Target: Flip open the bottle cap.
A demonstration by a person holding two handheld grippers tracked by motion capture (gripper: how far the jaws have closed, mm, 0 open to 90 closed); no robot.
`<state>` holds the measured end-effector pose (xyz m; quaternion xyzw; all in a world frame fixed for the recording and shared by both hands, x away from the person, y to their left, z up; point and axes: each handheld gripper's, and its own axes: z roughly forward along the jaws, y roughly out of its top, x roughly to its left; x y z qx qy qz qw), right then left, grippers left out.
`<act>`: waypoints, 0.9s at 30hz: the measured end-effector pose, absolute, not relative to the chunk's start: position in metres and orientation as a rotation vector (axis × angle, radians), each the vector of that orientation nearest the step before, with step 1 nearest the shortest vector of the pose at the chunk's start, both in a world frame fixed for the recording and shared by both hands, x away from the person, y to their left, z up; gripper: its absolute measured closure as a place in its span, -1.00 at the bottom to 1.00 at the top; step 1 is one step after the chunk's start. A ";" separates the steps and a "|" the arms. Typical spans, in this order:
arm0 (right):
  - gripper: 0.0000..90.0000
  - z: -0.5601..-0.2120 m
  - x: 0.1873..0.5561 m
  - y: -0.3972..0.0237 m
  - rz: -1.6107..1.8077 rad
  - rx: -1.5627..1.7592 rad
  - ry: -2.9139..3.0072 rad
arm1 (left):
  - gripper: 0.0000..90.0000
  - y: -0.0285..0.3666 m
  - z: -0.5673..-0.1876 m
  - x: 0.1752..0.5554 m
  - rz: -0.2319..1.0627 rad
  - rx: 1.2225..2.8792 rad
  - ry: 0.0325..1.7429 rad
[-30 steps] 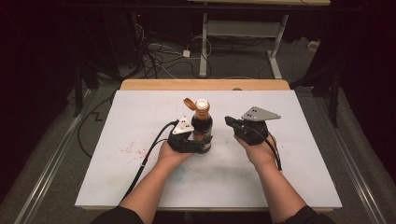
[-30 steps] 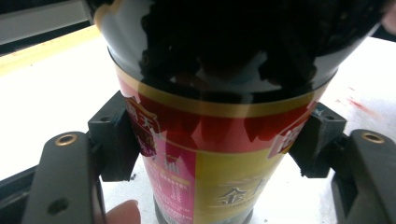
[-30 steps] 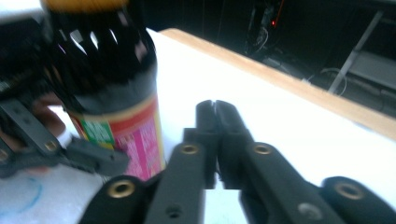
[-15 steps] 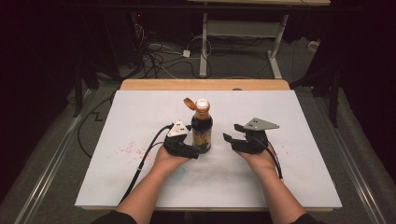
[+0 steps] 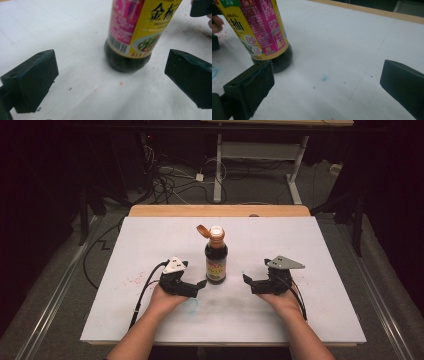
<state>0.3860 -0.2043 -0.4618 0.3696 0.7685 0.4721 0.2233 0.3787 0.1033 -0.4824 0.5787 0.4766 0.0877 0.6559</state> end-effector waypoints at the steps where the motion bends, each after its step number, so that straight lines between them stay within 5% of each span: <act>1: -1.00 -0.462 0.385 -0.206 1.302 1.025 2.121 | -1.00 0.108 -0.482 0.377 0.202 1.305 1.085; 27: -1.00 -0.474 0.327 -0.264 1.294 1.063 2.021 | -1.00 0.196 -0.493 0.309 0.323 1.234 1.140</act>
